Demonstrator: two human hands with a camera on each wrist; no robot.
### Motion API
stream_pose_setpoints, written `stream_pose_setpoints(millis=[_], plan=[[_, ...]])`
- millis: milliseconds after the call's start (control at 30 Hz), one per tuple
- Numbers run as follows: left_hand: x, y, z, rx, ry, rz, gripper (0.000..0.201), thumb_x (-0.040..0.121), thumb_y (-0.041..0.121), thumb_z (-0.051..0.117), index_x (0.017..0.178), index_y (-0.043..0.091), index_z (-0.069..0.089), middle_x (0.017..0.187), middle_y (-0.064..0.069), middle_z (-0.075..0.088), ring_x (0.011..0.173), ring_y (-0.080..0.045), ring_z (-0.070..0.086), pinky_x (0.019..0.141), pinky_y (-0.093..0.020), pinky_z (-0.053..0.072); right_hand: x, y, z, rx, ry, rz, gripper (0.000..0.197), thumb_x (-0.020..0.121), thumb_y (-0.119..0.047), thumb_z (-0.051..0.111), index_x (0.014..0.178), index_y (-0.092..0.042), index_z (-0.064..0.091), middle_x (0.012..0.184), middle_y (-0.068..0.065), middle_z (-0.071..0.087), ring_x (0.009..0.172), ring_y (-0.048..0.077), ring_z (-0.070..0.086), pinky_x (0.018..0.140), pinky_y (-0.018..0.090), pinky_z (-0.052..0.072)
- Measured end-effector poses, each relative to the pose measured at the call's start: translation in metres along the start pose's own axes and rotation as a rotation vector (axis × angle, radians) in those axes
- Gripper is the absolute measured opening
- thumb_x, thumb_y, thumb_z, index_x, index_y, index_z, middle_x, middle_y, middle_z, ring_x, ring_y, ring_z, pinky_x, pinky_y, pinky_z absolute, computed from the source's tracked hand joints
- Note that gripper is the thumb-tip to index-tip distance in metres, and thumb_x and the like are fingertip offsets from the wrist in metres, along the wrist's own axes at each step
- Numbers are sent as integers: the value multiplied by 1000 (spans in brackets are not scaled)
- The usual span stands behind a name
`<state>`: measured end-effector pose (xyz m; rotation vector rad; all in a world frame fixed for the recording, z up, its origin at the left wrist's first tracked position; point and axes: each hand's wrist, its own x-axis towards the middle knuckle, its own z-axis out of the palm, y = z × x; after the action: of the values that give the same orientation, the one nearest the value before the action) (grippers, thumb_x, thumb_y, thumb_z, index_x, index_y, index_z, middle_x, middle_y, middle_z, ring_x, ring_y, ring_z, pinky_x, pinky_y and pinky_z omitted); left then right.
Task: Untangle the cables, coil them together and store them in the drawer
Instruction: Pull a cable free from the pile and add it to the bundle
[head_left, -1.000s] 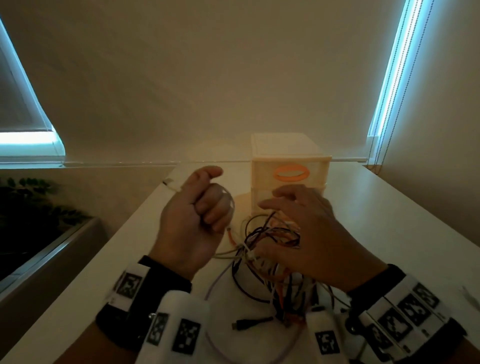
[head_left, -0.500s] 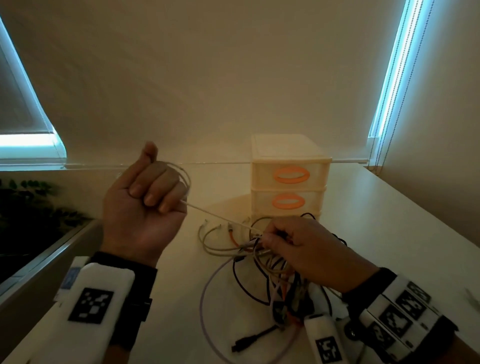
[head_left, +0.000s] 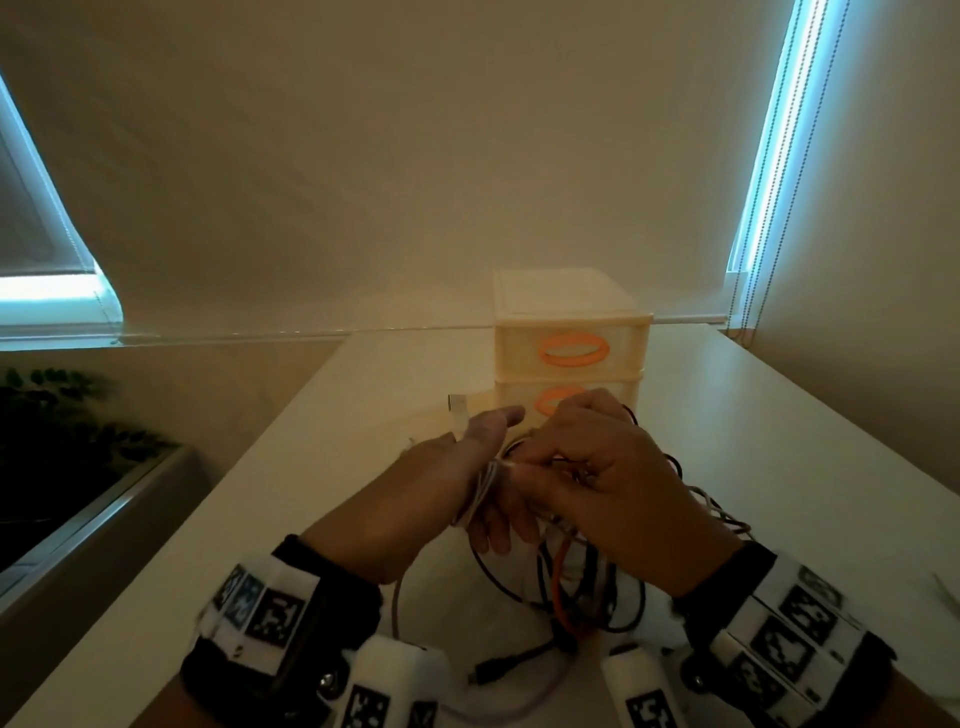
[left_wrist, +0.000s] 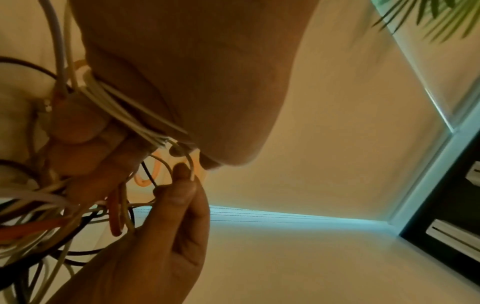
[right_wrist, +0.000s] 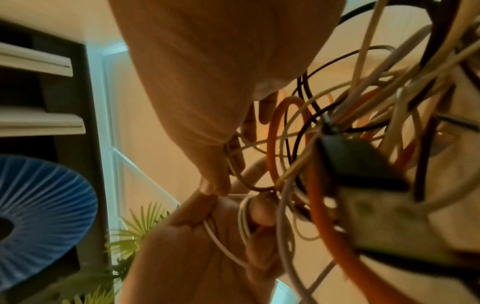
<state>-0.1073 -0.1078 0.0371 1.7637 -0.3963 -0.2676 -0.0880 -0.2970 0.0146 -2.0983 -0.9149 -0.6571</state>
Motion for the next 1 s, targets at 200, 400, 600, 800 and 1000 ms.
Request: stream_pose_setpoints(millis=[200,400,600,800,1000], plan=[[10,-7,0,59,358,100,24,107,30,45,121,26,64,74,-7,68,56,-10,59,50,-22,45,0,0,4,-171,-228,-146,33,85,-52,68,117,-45,70,128,-29,55,131,12,37,103,43,38],[16,-5,-9,-419,573,333,23,109,14,37,110,7,60,75,-11,71,68,-23,68,62,-28,56,-4,5,9,-110,-15,33,26,82,-60,68,93,-37,62,88,-21,57,94,3,55,84,32,43],[20,-8,-17,-1006,333,165,21,107,18,39,107,10,58,62,2,46,52,-12,47,49,-23,43,-6,18,1,-216,-177,192,72,79,-91,28,80,-31,67,77,-14,57,87,1,49,85,32,35],[16,-6,-20,-1005,251,207,19,104,18,40,99,12,57,55,8,27,44,-7,22,41,-22,19,-6,16,-1,-336,-354,305,52,67,-86,36,80,-44,63,89,-22,51,98,1,39,99,35,26],[5,4,-67,-1128,370,441,18,102,16,42,95,17,58,53,11,28,44,-5,22,40,-21,21,-6,26,-20,-437,-309,332,61,67,-88,35,80,-37,65,84,-20,49,93,1,40,101,37,26]])
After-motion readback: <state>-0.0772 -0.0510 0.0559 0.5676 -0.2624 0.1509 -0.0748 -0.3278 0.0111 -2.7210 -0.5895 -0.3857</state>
